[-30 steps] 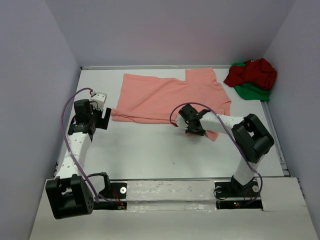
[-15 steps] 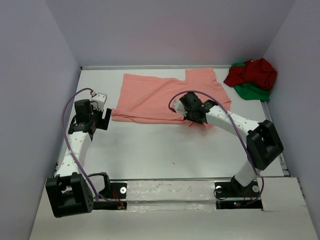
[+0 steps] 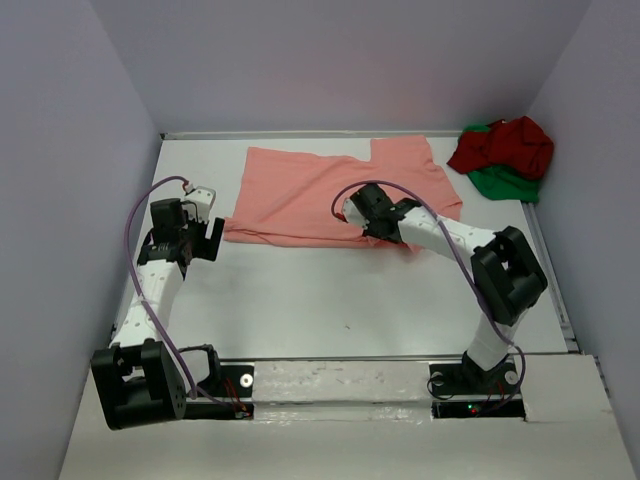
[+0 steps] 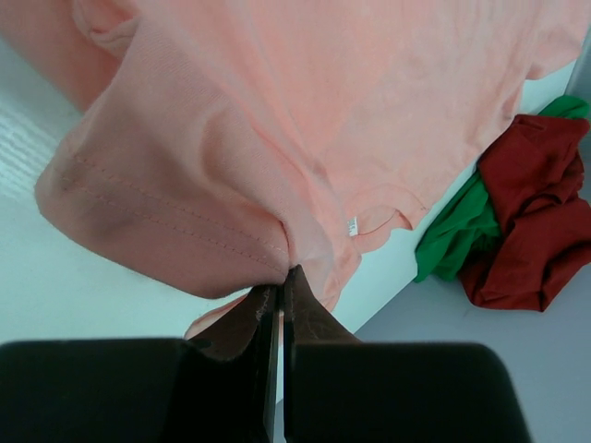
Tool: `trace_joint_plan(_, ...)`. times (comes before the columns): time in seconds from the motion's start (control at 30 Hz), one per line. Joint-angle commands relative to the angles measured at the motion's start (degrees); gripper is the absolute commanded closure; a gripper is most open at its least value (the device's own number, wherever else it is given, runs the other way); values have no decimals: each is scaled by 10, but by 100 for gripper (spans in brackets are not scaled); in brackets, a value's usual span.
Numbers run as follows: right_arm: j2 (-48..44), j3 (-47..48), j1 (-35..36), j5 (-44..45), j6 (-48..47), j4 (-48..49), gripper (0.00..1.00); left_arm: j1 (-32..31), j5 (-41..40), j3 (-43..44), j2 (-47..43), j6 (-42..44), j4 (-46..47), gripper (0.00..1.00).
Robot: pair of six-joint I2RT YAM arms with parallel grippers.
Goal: Fold and stack the t-shirts
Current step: Fold the flattened tshirt in 1/3 of the way
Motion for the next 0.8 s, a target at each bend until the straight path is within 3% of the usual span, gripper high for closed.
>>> trace_joint_plan(0.0, 15, 29, -10, 31, -11, 56, 100, 2, 9, 26, -5, 7, -1, 1)
trace_joint_plan(0.37, 92, 87, -50, 89, -39, 136, 100, 2, 10, 20, -4, 8, 2, 1)
trace_joint_plan(0.77, 142, 125, -61, 83, -62, 164, 100, 2, 9, 15, 9, 10, 6, 1)
